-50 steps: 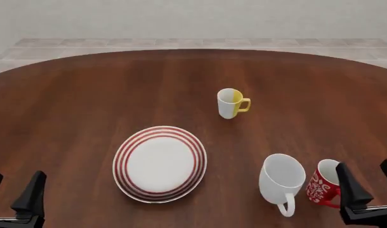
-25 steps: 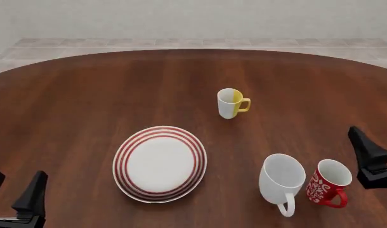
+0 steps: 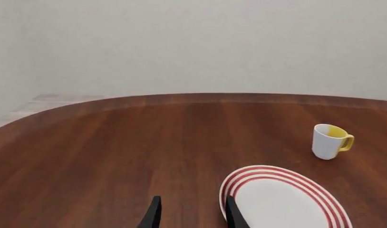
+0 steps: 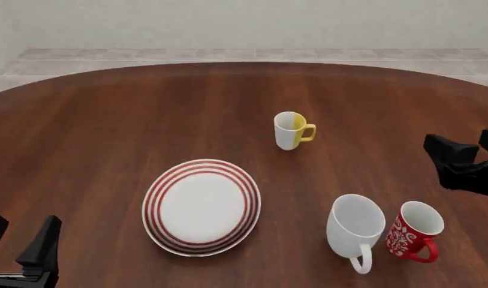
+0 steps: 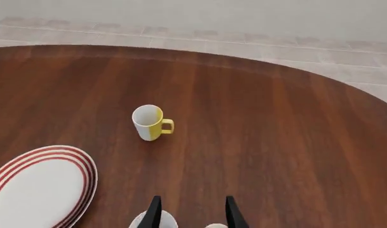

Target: Pick up the red mug and put it on the plate

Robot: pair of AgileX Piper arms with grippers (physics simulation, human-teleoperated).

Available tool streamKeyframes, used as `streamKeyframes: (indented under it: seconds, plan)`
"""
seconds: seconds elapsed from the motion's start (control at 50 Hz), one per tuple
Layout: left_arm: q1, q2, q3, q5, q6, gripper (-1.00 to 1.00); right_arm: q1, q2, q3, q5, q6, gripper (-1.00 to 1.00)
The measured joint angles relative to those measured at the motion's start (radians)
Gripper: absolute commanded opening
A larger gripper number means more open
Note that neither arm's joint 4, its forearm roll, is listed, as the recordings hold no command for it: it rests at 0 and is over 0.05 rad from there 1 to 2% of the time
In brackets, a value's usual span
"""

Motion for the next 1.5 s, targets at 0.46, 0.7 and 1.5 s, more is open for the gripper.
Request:
streamKeyframes:
  seconds: [0.46, 0.7, 1.5]
  plan:
    - [-0.011, -0.018, 0.001, 0.016, 0.0, 1.0, -0.103, 0.067, 0.034, 0.085, -0.094, 1.0]
    - [-0.017, -0.022, 0.001, 0.018, 0.0, 1.0, -0.139, 0.042, 0.088, 0.115, -0.108, 1.0]
    - [-0.032, -0.024, 0.001, 0.014, 0.01, 1.0, -0.15, 0.058, 0.347, -0.006, -0.012, 1.0]
